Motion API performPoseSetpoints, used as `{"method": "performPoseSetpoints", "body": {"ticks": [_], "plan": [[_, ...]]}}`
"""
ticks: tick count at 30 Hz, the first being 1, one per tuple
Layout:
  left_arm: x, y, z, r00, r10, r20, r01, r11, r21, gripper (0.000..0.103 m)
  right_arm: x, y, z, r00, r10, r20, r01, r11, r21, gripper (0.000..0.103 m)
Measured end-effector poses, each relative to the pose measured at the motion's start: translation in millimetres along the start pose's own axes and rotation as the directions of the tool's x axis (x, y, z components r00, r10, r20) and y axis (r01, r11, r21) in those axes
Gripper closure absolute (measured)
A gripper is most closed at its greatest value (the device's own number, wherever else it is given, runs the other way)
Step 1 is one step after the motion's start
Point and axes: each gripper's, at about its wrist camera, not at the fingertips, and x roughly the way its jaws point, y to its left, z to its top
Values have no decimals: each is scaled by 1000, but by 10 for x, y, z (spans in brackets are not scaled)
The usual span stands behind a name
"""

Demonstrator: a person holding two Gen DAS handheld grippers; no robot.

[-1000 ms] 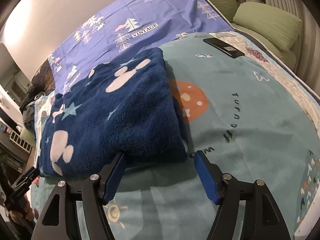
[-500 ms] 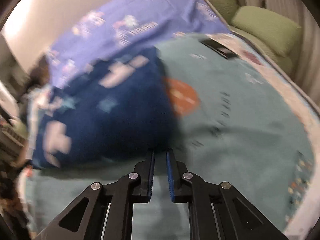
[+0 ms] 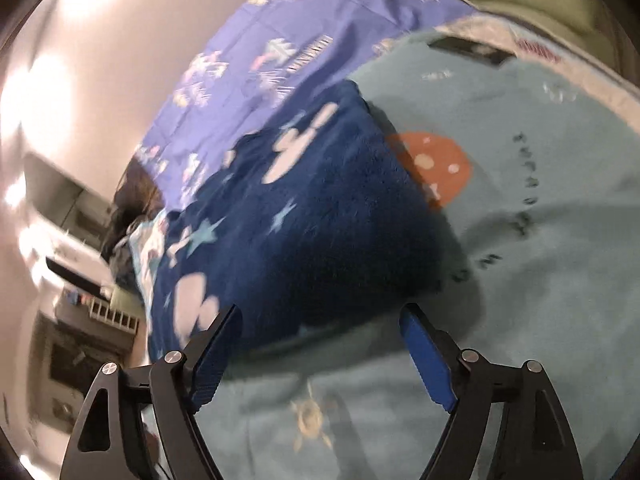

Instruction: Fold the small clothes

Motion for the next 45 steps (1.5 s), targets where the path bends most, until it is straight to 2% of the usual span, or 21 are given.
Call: {"method": "performPoseSetpoints", "body": {"ticks": [3, 4, 6, 7, 8, 9, 12, 18, 22, 26, 28, 30, 32, 34, 37, 38, 39, 41, 43, 44, 45], "plan": [[25, 131, 145, 997, -68, 48, 73, 992, -104, 34, 138, -40, 105, 999, -9, 48, 6, 997, 76, 18], [35, 171, 188, 995, -85, 57, 92, 987, -134, 38, 183, -38, 145, 998, -10, 59, 5, 996, 94, 18], [56, 198, 243, 995, -83, 64, 91, 986, -139, 69, 258, -6, 205, 998, -19, 64, 13, 995, 103, 18], [71, 200, 262, 994, -88, 60, 95, 987, -131, 75, 293, 21, 234, 998, -28, 53, 22, 995, 98, 21], [64, 187, 263, 993, -90, 70, 98, 987, -127, 79, 306, 52, 257, 999, -16, 43, 12, 996, 89, 51], [36, 159, 256, 993, -86, 82, 95, 989, -115, 82, 314, 61, 292, 1000, -6, 26, 4, 996, 84, 69], [-181, 12, 215, 989, -67, 129, 73, 997, -41, 87, 122, 134, 317, 999, 21, 50, -24, 997, 74, 77], [-807, -208, 7, 981, -81, 177, 61, 992, 115, 88, -459, 403, -29, 998, 23, 61, -18, 996, -85, 78], [-1155, -190, -469, 989, -67, 132, 46, 986, 161, 88, -771, 306, -493, 1000, 19, 15, -17, 993, -115, 78], [-1301, -113, -983, 997, -12, 74, 0, 986, 164, 88, -975, 87, -1037, 999, -33, -31, 30, 994, -107, 77], [-1297, -35, -1117, 999, 10, 52, -17, 988, 154, 87, -942, -9, -1151, 995, -75, -62, 69, 993, -98, 72], [-1242, 47, -1172, 998, 53, 25, -56, 986, 154, 84, -928, -92, -1180, 987, -141, -74, 135, 987, -86, 54], [-1265, 92, -1197, 997, 80, 11, -80, 985, 155, 82, -1028, -123, -1168, 985, -160, -59, 157, 986, -62, 49], [-1382, 86, -1224, 994, 106, 31, -109, 978, 178, 79, -1198, -83, -1163, 980, -200, 5, 200, 977, -72, 49], [-1596, 75, -1242, 985, 153, 79, -167, 963, 213, 78, -1488, 90, -1150, 930, -325, 174, 347, 931, -114, 47], [-1668, 41, -1232, 978, 176, 112, -198, 953, 228, 78, -1564, 159, -1156, 915, -337, 223, 370, 920, -128, 47], [-1733, -1, -1219, 967, 205, 152, -238, 940, 245, 78, -1616, 253, -1164, 910, -323, 258, 368, 918, -148, 47], [-1841, -83, -1184, 944, 239, 227, -298, 913, 278, 78, -1609, 424, -1163, 926, -268, 265, 327, 921, -210, 47], [-1900, -145, -1135, 936, 232, 266, -309, 903, 298, 77, -1503, 562, -1189, 936, -250, 247, 316, 907, -278, 47], [-1884, -154, -1094, 935, 224, 276, -306, 903, 303, 72, -1412, 626, -1206, 938, -257, 233, 322, 894, -311, 47], [-1860, -163, -1064, 936, 219, 276, -301, 904, 305, 59, -1321, 669, -1222, 939, -265, 218, 327, 884, -334, 47]]}}
